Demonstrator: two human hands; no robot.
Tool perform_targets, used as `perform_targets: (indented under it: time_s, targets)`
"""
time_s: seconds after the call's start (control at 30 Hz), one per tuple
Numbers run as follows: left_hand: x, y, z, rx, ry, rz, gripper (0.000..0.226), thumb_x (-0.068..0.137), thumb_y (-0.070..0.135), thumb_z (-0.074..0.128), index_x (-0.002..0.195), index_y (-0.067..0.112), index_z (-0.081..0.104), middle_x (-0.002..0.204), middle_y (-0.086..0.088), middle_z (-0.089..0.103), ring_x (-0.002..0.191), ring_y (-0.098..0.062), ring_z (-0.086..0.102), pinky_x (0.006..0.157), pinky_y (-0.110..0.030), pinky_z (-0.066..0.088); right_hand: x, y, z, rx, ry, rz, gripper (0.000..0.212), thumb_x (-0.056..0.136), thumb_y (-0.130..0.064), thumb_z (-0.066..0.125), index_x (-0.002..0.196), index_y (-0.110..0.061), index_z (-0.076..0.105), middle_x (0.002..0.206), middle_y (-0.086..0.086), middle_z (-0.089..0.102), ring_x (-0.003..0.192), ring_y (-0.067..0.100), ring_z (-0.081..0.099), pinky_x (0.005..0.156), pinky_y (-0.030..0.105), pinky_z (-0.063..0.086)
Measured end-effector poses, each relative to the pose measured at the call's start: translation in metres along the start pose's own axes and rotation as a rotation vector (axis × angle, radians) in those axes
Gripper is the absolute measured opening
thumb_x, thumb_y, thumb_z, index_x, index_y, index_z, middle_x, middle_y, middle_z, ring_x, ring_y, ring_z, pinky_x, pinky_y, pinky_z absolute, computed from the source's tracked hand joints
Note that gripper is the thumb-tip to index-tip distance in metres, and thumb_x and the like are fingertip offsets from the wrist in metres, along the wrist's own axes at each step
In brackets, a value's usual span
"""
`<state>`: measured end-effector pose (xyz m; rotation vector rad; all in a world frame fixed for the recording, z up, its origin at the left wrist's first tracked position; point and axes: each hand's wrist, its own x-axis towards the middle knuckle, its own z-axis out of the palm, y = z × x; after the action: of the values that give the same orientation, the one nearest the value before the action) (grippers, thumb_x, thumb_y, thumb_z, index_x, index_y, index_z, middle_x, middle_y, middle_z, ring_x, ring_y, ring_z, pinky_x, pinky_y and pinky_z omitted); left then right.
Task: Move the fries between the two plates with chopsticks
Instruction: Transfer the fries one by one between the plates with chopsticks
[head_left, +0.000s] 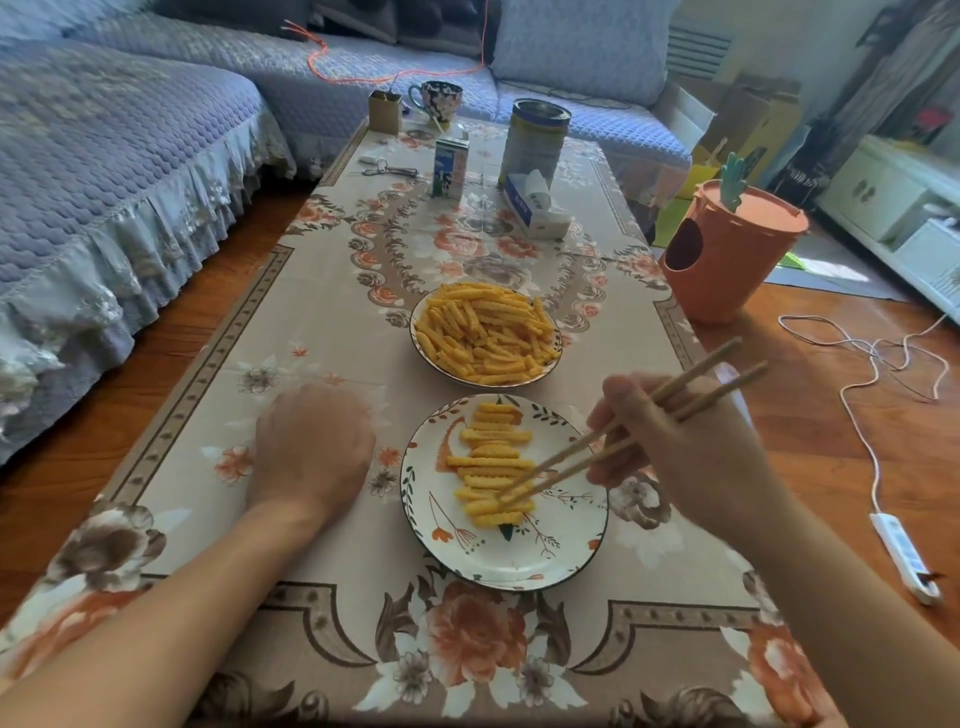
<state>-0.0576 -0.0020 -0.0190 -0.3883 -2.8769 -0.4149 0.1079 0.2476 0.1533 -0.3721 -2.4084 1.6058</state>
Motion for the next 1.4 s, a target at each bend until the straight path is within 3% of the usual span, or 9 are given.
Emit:
perform_targets:
  time_s: [0.1, 0.2, 0.27, 0.53, 0.73, 0.83, 0.97, 1.17, 1.4]
  targets:
    - [0.000, 0.001, 0.000, -0.002, 0.005, -0.002, 0.028, 0.095, 0.039, 0.052, 0.114, 0.022, 0.062, 0.119, -0.010, 0.056, 0.112, -0.032, 0.048, 0.098, -0.049, 0.040, -0.031, 0.014, 0.011, -0.133, 0.013, -0.077, 0.034, 0.088, -0.041, 0.058, 0.077, -0.011, 0.071, 0.063, 0.002, 0.072, 0.050, 0.015, 0.071, 0.046, 0.019, 0.053]
    - [-0.001, 0.001, 0.000, -0.003, 0.011, 0.001, 0.029, 0.094, 0.039, 0.052, 0.114, 0.021, 0.063, 0.119, -0.011, 0.057, 0.112, -0.033, 0.048, 0.098, -0.050, 0.040, -0.047, 0.028, 0.012, -0.214, 0.016, -0.205, 0.028, 0.088, -0.042, 0.062, 0.074, -0.019, 0.071, 0.067, -0.009, 0.071, 0.049, 0.006, 0.069, 0.060, 0.013, 0.055]
    - [-0.001, 0.001, -0.001, -0.004, 0.015, 0.002, 0.031, 0.094, 0.039, 0.051, 0.114, 0.020, 0.063, 0.118, -0.012, 0.057, 0.111, -0.034, 0.048, 0.097, -0.050, 0.041, -0.051, 0.031, 0.012, -0.230, 0.043, -0.256, 0.027, 0.087, -0.040, 0.065, 0.073, -0.018, 0.071, 0.066, -0.011, 0.070, 0.050, 0.004, 0.068, 0.057, 0.017, 0.055]
    - [-0.001, 0.002, -0.002, -0.006, 0.004, -0.004, 0.031, 0.094, 0.038, 0.053, 0.117, 0.019, 0.063, 0.120, -0.013, 0.057, 0.112, -0.034, 0.048, 0.098, -0.051, 0.040, -0.051, 0.027, 0.011, -0.232, 0.105, -0.262, 0.027, 0.085, -0.039, 0.068, 0.072, -0.016, 0.071, 0.066, -0.009, 0.069, 0.049, 0.004, 0.068, 0.046, 0.033, 0.053]
    - [-0.001, 0.002, -0.001, 0.000, -0.004, -0.004, 0.031, 0.095, 0.038, 0.052, 0.117, 0.020, 0.062, 0.121, -0.012, 0.057, 0.113, -0.034, 0.048, 0.097, -0.050, 0.041, -0.046, 0.011, -0.003, -0.127, 0.098, -0.179, 0.022, 0.082, -0.033, 0.068, 0.074, -0.013, 0.072, 0.058, 0.000, 0.070, 0.046, 0.010, 0.068, 0.048, 0.020, 0.054]
    - [-0.001, 0.002, 0.000, 0.007, 0.003, -0.004, 0.029, 0.095, 0.038, 0.054, 0.116, 0.020, 0.063, 0.120, -0.012, 0.057, 0.112, -0.033, 0.048, 0.096, -0.050, 0.041, -0.018, 0.008, -0.010, -0.076, 0.218, -0.150, 0.021, 0.088, -0.032, 0.065, 0.080, -0.013, 0.072, 0.060, 0.004, 0.072, 0.049, 0.015, 0.070, 0.046, 0.029, 0.056]
    - [-0.001, 0.001, 0.000, 0.017, 0.005, -0.007, 0.029, 0.095, 0.038, 0.054, 0.116, 0.021, 0.062, 0.119, -0.011, 0.058, 0.111, -0.032, 0.048, 0.096, -0.050, 0.041, 0.050, 0.024, -0.010, -0.039, 0.307, -0.146, 0.023, 0.100, -0.031, 0.060, 0.088, -0.015, 0.072, 0.068, 0.008, 0.073, 0.062, 0.023, 0.075, 0.061, 0.042, 0.064]
    - [0.001, 0.000, 0.002, 0.015, 0.016, -0.001, 0.026, 0.094, 0.040, 0.053, 0.113, 0.024, 0.061, 0.117, -0.007, 0.057, 0.110, -0.029, 0.047, 0.096, -0.048, 0.041, 0.100, 0.034, 0.015, -0.106, 0.196, -0.154, 0.025, 0.102, -0.027, 0.060, 0.086, -0.012, 0.072, 0.067, 0.009, 0.073, 0.057, 0.017, 0.074, 0.055, 0.026, 0.061]
    - [0.000, -0.001, 0.002, -0.004, 0.023, 0.007, 0.035, 0.091, 0.045, 0.040, 0.110, 0.026, 0.061, 0.115, -0.004, 0.057, 0.110, -0.028, 0.048, 0.095, -0.047, 0.041, 0.114, 0.033, 0.020, -0.161, 0.178, -0.132, 0.028, 0.102, -0.031, 0.061, 0.088, -0.011, 0.074, 0.068, 0.009, 0.073, 0.058, 0.020, 0.074, 0.058, 0.031, 0.063]
